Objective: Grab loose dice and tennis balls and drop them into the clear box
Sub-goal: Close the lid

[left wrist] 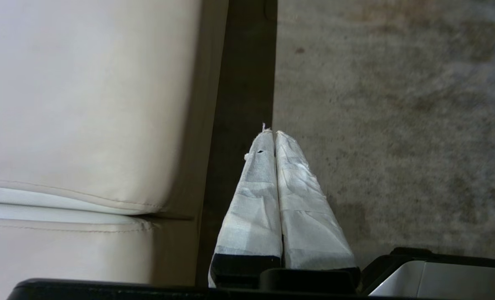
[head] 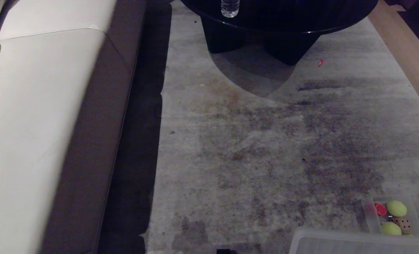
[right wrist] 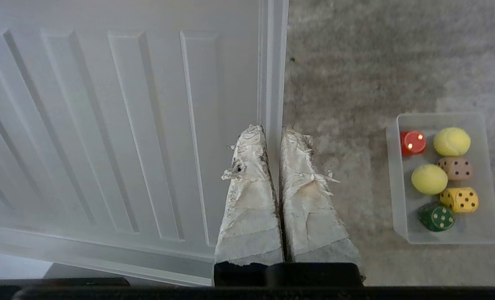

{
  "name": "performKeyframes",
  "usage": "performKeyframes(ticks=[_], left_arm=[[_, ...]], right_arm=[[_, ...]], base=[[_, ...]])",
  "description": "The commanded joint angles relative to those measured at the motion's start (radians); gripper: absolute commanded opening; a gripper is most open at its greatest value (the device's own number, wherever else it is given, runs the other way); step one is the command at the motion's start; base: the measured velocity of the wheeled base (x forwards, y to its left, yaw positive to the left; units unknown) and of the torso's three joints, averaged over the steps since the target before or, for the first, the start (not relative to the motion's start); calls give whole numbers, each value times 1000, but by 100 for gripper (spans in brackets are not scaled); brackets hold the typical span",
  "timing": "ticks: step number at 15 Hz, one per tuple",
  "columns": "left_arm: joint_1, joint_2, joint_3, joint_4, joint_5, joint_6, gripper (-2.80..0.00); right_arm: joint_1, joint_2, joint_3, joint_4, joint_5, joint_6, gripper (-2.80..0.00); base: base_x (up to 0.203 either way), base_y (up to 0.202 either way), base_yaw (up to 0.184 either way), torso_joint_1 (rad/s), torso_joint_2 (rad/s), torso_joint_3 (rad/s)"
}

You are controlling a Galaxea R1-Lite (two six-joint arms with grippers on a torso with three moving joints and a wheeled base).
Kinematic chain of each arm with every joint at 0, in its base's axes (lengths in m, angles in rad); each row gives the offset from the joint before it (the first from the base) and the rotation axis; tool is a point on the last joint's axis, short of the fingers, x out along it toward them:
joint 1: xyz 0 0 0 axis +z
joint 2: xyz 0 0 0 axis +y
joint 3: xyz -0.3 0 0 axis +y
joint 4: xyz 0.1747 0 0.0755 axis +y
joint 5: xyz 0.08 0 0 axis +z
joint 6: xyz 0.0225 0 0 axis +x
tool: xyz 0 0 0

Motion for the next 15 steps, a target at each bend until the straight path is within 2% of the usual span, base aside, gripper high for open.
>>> performKeyframes(ticks=[1,15], left_arm=[[0,2,2,0,0,-1,-280],[0,2,2,0,0,-1,-280]], right_arm=[[1,0,0,1,1,0,-280],[1,0,0,1,1,2,-280]], base=[[0,0,0,2,1,-193],[0,0,0,1,1,-198]])
